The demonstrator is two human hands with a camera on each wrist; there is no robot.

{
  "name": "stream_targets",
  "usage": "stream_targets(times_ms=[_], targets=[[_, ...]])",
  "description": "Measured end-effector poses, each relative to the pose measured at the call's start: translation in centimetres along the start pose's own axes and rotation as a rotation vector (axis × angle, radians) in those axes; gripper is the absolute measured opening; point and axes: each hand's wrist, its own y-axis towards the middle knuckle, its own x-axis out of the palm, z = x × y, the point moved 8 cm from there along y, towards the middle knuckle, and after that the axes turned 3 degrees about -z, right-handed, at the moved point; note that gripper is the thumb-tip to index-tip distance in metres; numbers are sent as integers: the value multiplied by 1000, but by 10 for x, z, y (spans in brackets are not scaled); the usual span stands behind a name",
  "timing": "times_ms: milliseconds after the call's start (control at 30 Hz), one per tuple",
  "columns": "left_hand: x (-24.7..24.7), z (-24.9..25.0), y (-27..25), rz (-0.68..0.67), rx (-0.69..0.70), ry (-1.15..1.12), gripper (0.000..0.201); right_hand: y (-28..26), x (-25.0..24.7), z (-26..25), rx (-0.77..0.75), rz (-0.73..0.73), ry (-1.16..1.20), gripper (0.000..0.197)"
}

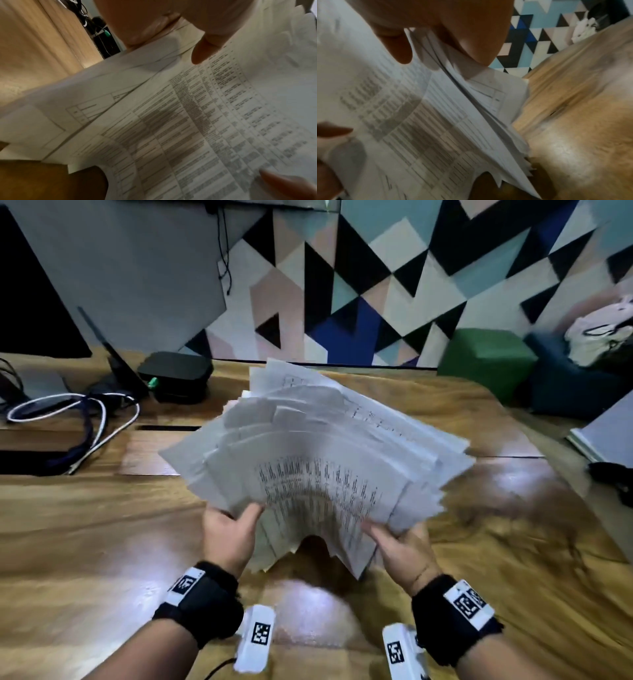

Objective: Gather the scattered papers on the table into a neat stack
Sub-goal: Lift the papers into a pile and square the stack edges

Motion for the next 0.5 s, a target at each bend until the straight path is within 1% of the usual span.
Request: stream_targets(times_ms=[67,133,167,233,267,333,400,467,500], targets=[[-5,-5,6,25,-31,-50,36,3,-1,6,23,4,-45,38],[-4,-2,12,25,-25,-99,40,10,-2,4,30,-5,-117,35],[-3,2,13,29,-11,-106,36,12,-2,-1,8,-12,-126,33],[-4,11,15,55,25,-78,13,14,-3,-20,-93,-16,-152,25],[-6,18,15,70,48,-65,7,13,-5,-30,-132,-15,-168,22],[-12,29,15,65,99,-77,23,13,-14,-44,-172,-4,-132,20],[-16,38,11,30,158,-107,21,10,-22,-45,-165,-28,-85,22],[-18,33,7,10,163,-141,21,7,-23,-35,-95,-53,-34,16],[-17,30,5,15,149,-160,21,7,-22,-30,-93,-38,-42,23]])
